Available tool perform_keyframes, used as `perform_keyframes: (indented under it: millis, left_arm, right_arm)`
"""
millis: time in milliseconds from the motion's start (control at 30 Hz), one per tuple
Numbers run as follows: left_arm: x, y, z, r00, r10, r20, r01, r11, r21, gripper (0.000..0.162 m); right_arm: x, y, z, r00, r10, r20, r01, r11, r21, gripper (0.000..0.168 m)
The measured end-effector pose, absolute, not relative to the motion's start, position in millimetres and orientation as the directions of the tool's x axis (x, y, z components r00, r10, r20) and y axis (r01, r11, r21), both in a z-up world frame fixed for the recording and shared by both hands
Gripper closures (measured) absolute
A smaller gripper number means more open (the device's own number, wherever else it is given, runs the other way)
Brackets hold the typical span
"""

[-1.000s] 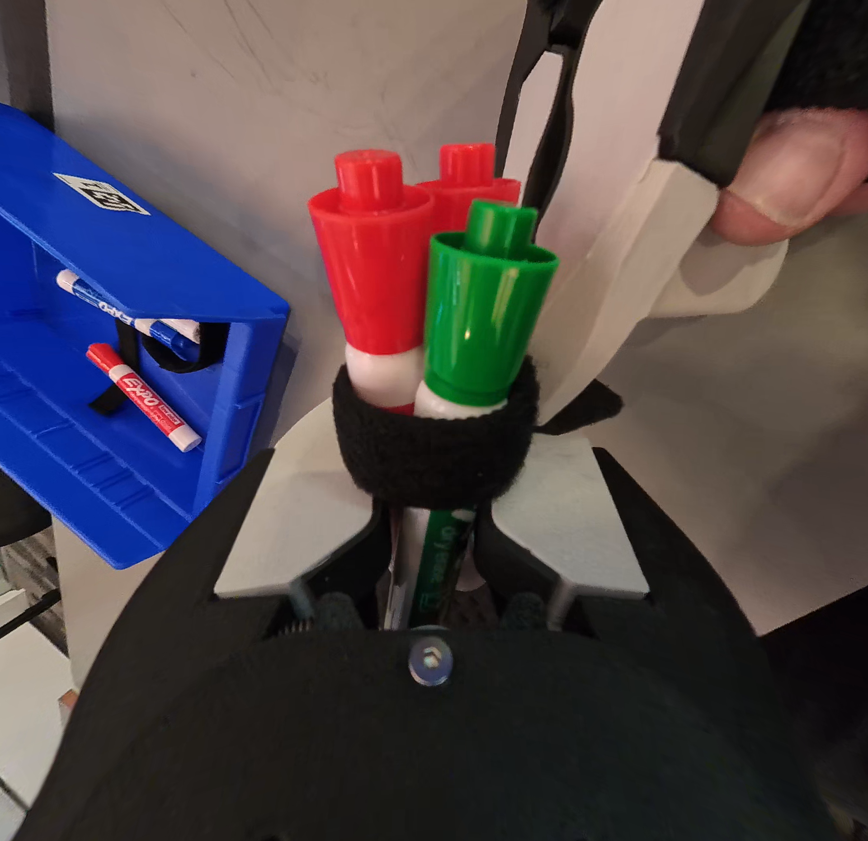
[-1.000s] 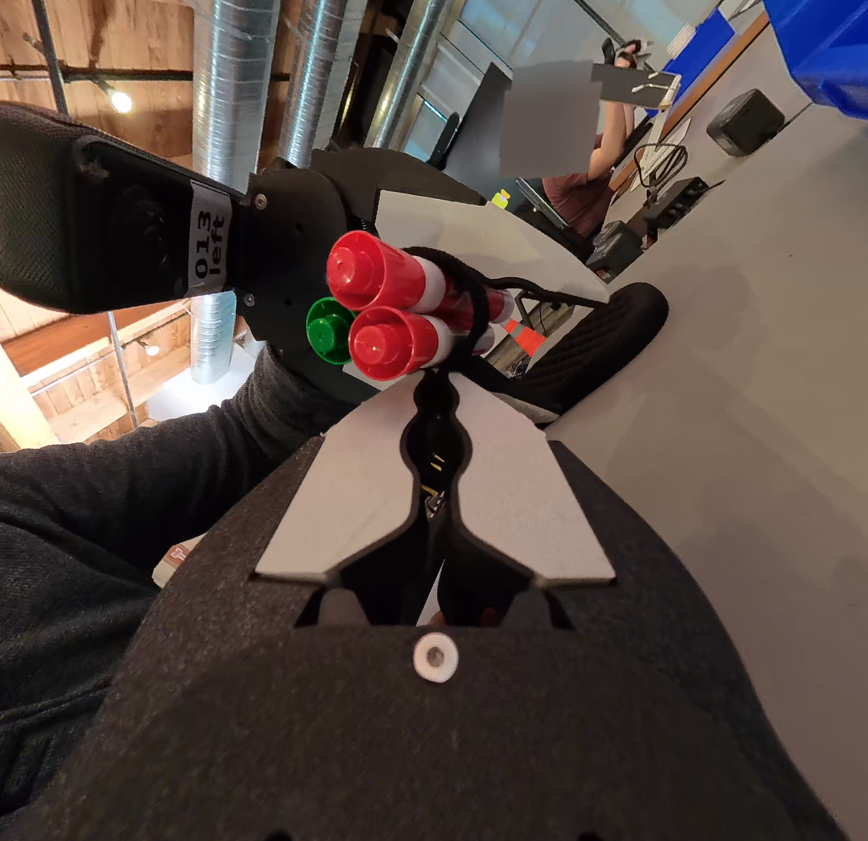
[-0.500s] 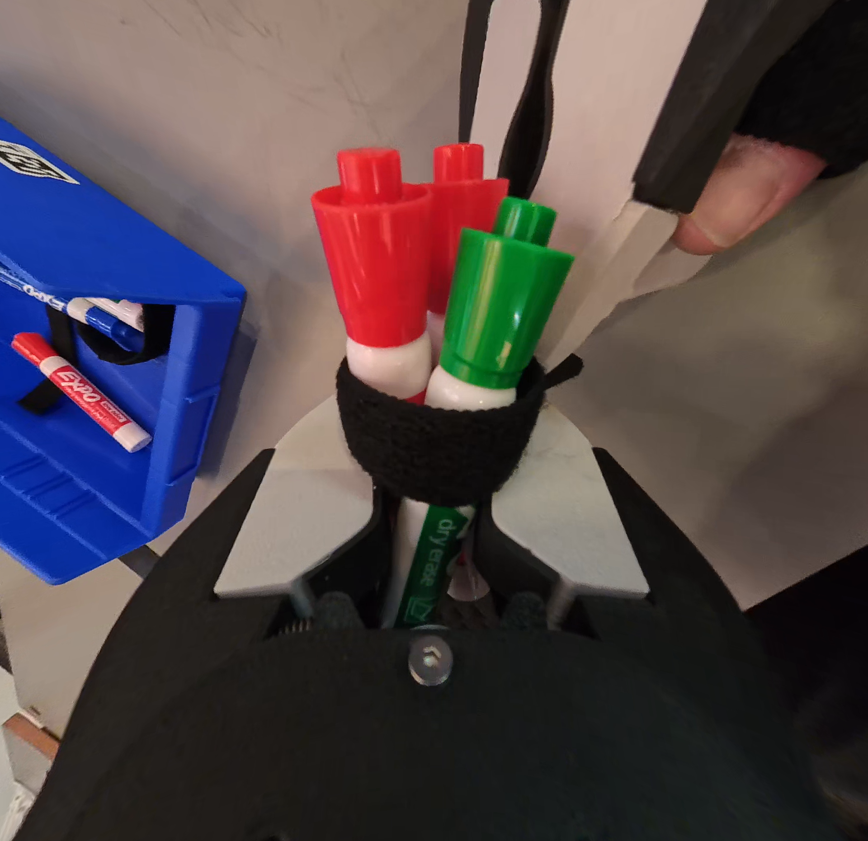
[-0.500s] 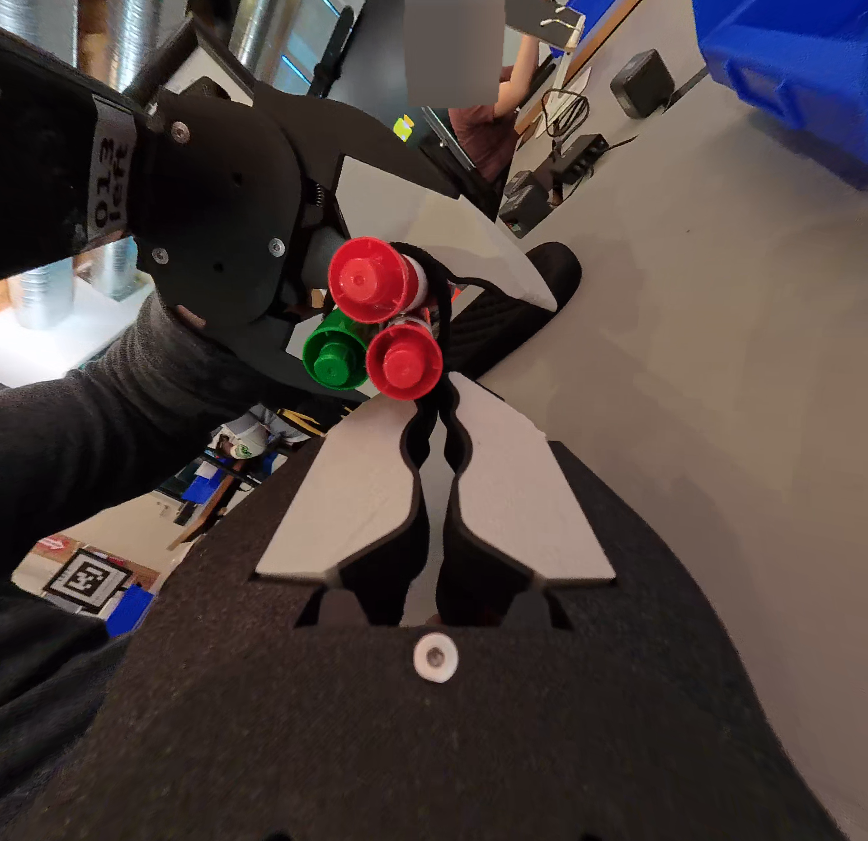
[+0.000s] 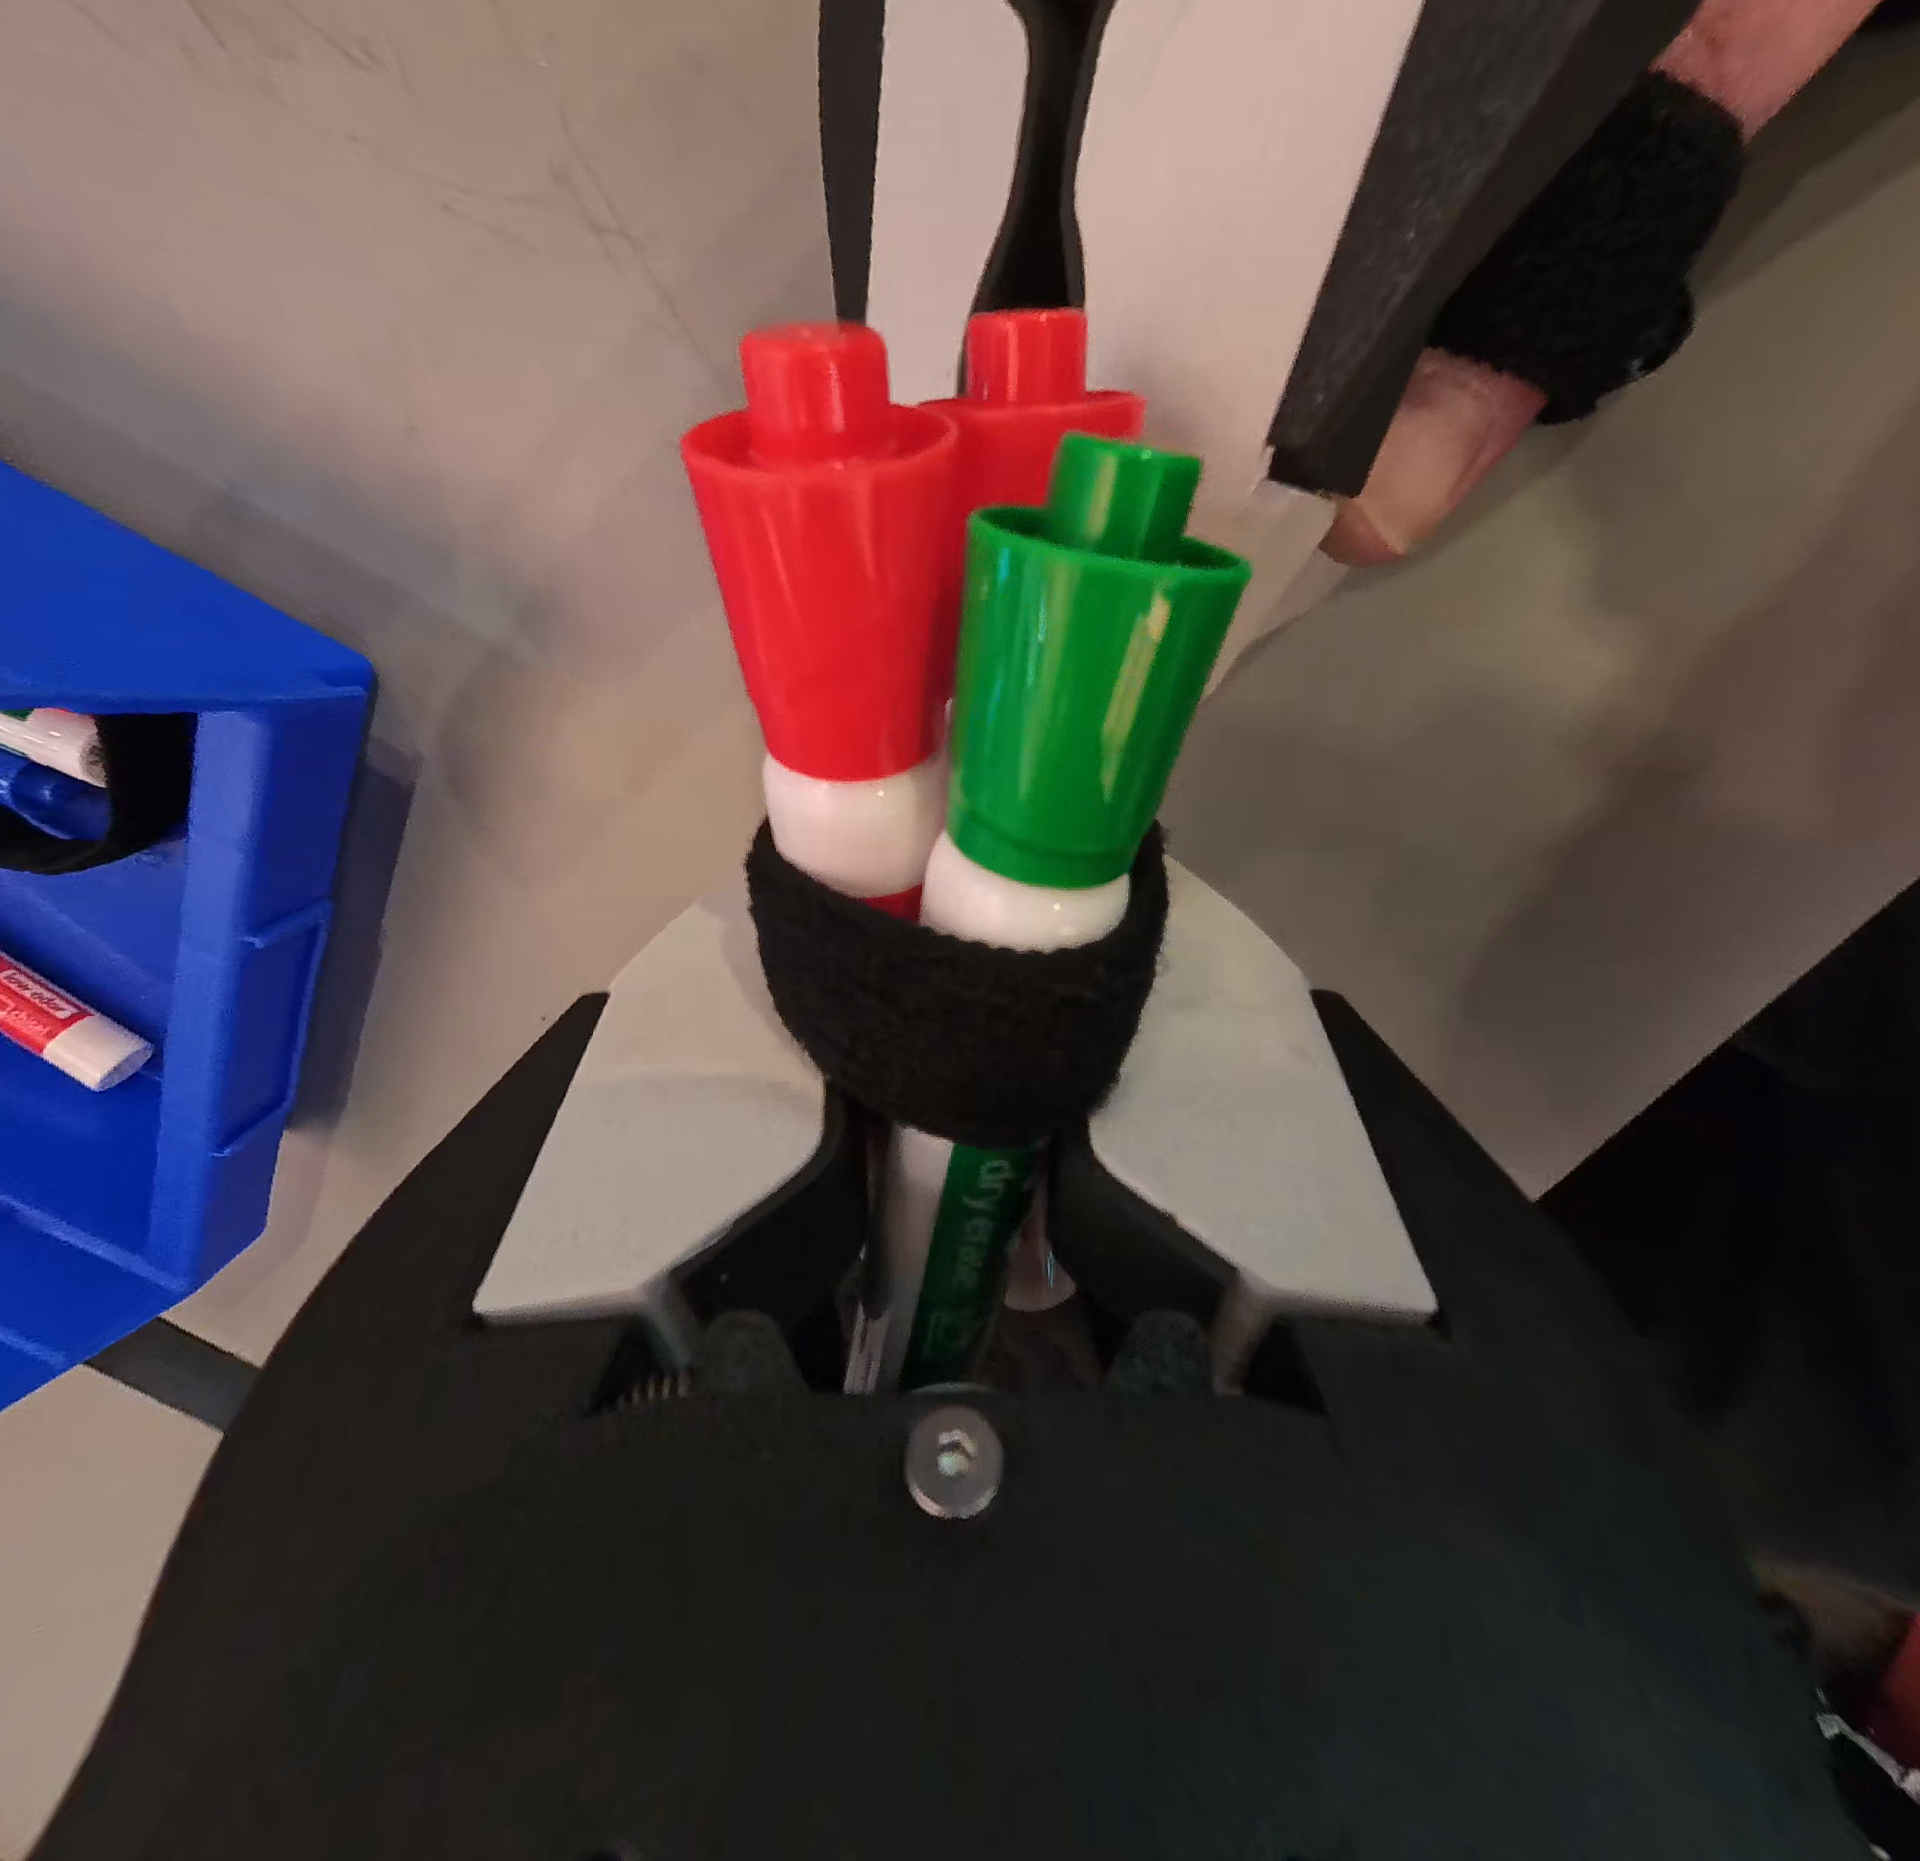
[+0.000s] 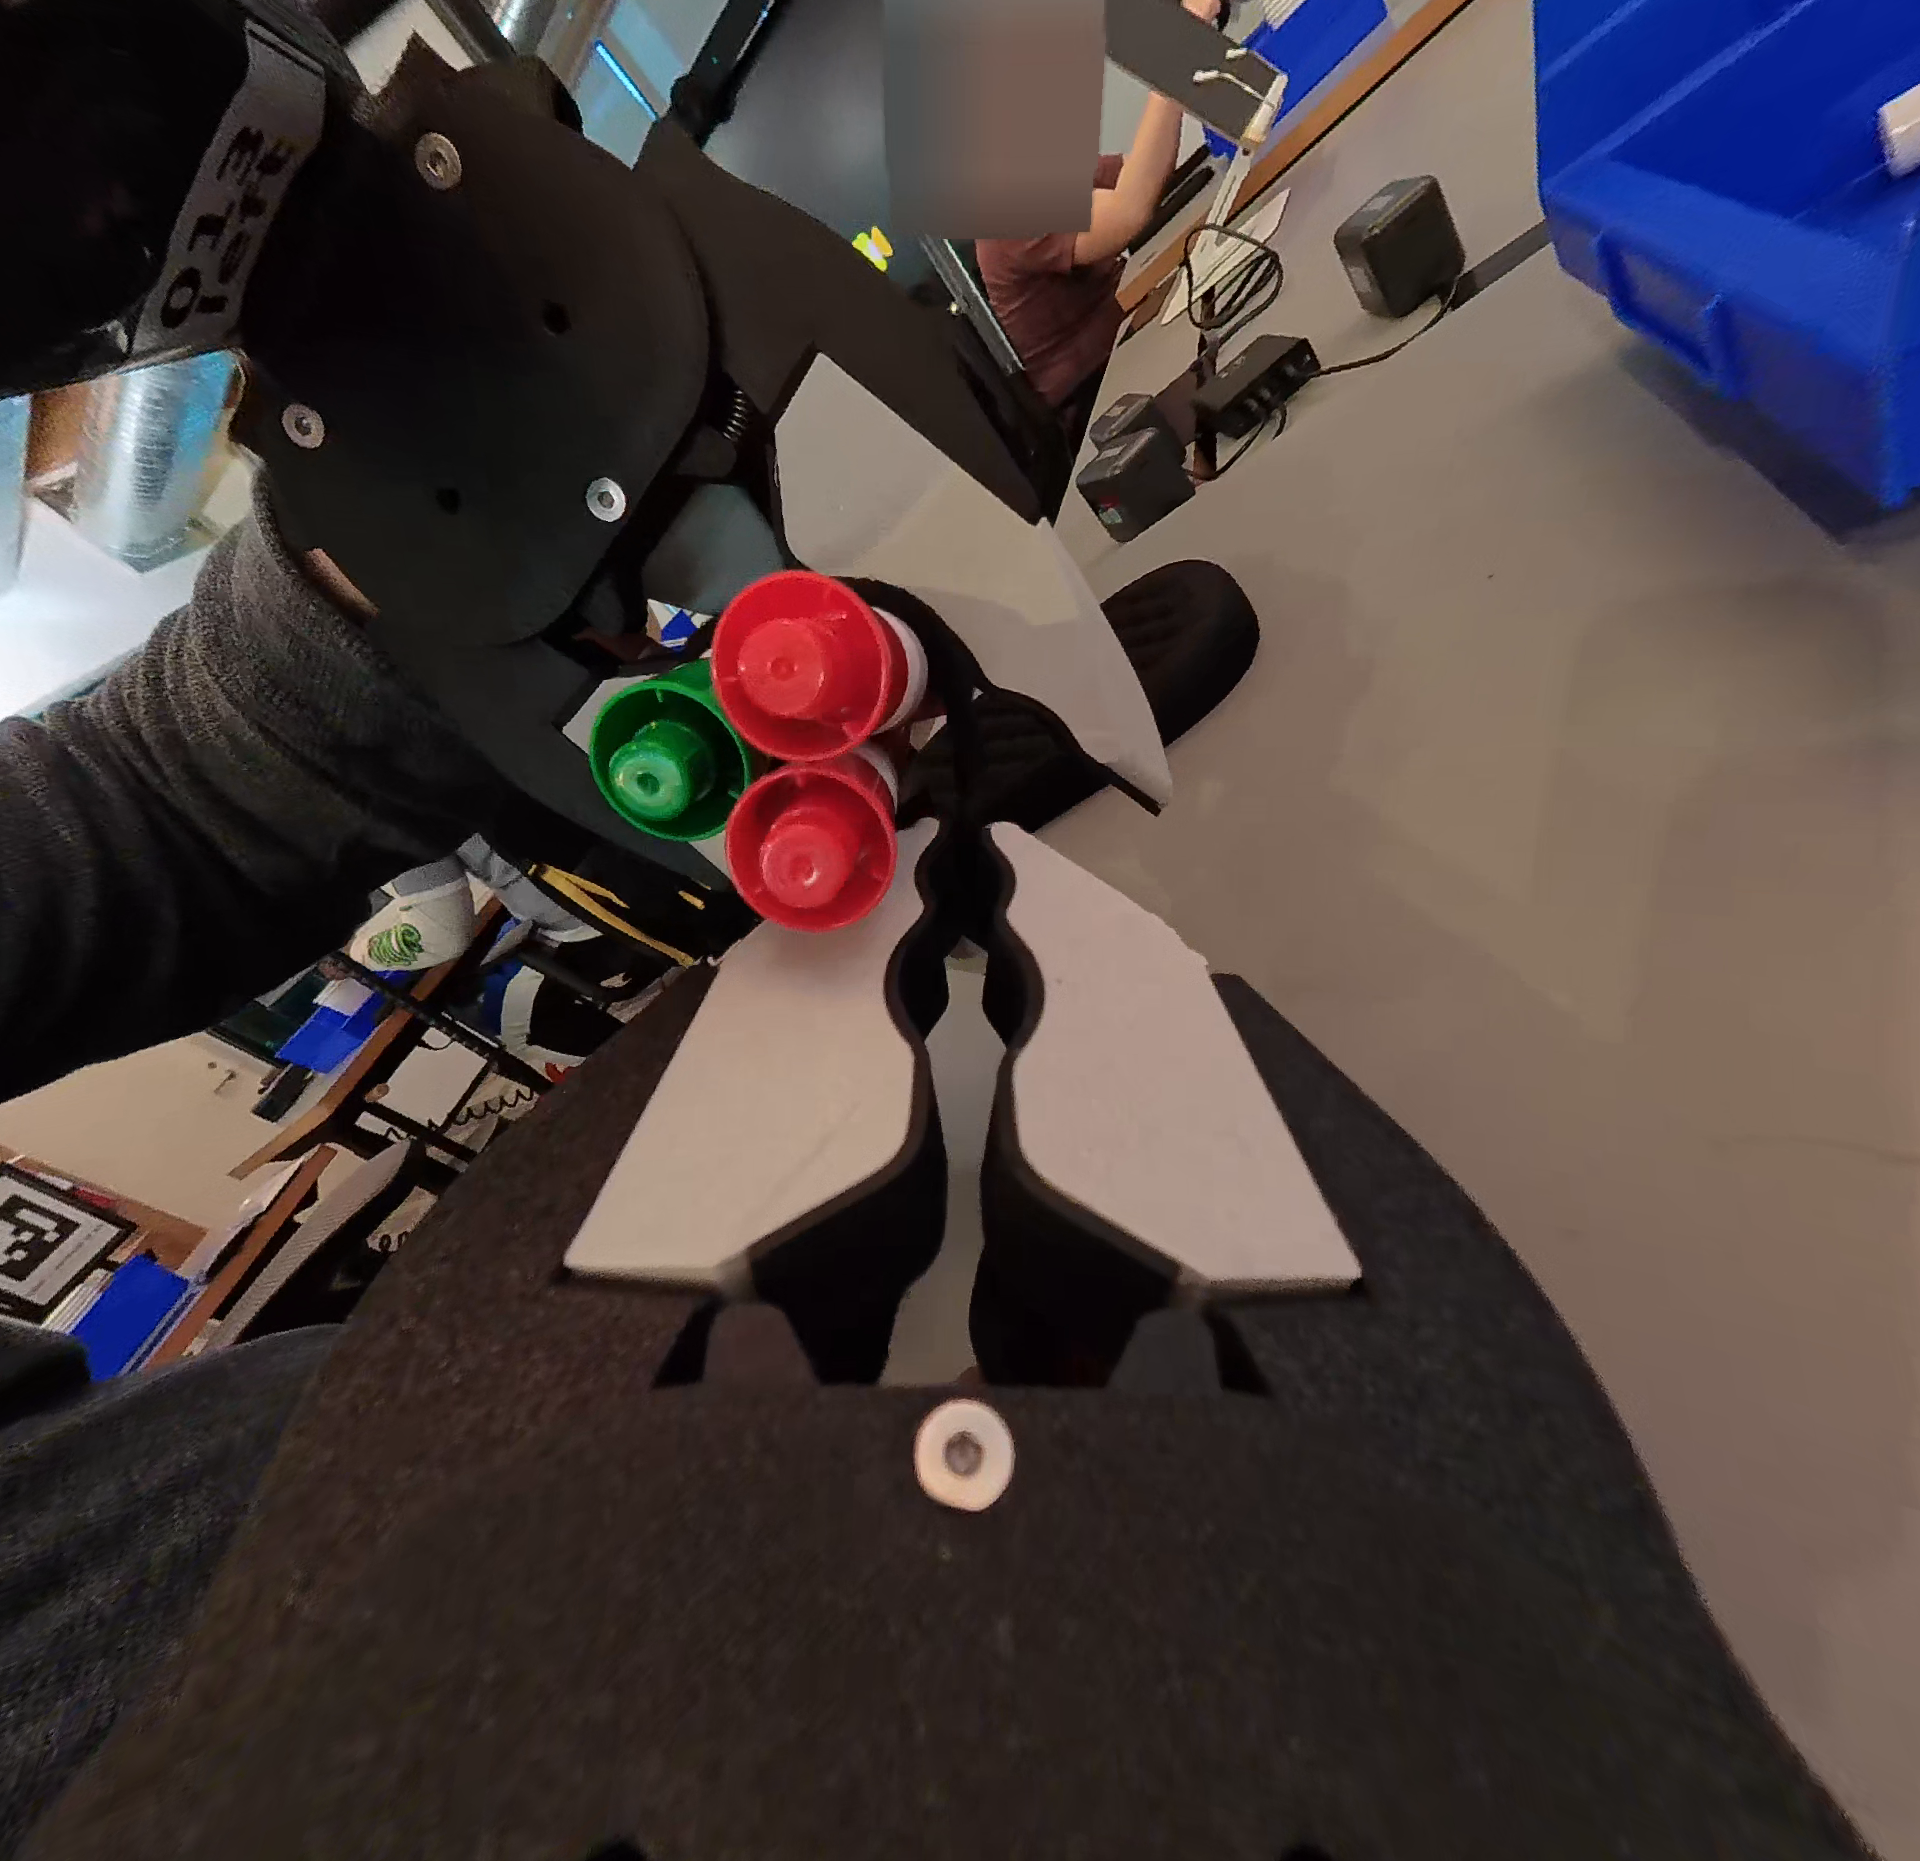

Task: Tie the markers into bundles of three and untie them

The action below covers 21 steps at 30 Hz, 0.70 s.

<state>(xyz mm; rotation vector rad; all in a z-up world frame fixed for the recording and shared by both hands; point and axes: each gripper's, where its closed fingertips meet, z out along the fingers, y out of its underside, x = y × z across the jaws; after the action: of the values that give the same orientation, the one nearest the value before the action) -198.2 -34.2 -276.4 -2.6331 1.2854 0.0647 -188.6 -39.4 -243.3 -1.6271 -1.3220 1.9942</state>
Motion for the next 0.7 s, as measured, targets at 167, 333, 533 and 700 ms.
perform_keyframes:
  millis: [167, 333, 533, 700]
  left_arm:
    - [-198.9, -33.9, -276.1, 0.608, -0.784, -0.124, -0.793, -0.591, -0.147, 0.121]
    - [-198.5, -36.6, -274.4, 0.600, -0.794, -0.098, -0.799, -0.587, -0.131, 0.122]
    - [-203.7, -41.3, -273.5, 0.599, -0.798, -0.072, -0.800, -0.592, -0.095, 0.121]
    - [-206.9, -46.3, -272.6, 0.608, -0.794, -0.024, -0.792, -0.604, -0.084, 0.122]
  right_arm:
    - [-189.6, -36.4, -244.0, -0.336, 0.660, -0.671, 0.339, -0.580, -0.741, 0.166]
    - [-189.5, -35.7, -244.1, -0.342, 0.642, -0.686, 0.349, -0.592, -0.727, 0.160]
    - [-187.5, -32.6, -247.6, -0.340, 0.661, -0.669, 0.378, -0.556, -0.740, 0.147]
    - [-183.7, -28.2, -253.3, -0.349, 0.676, -0.649, 0.426, -0.502, -0.752, 0.138]
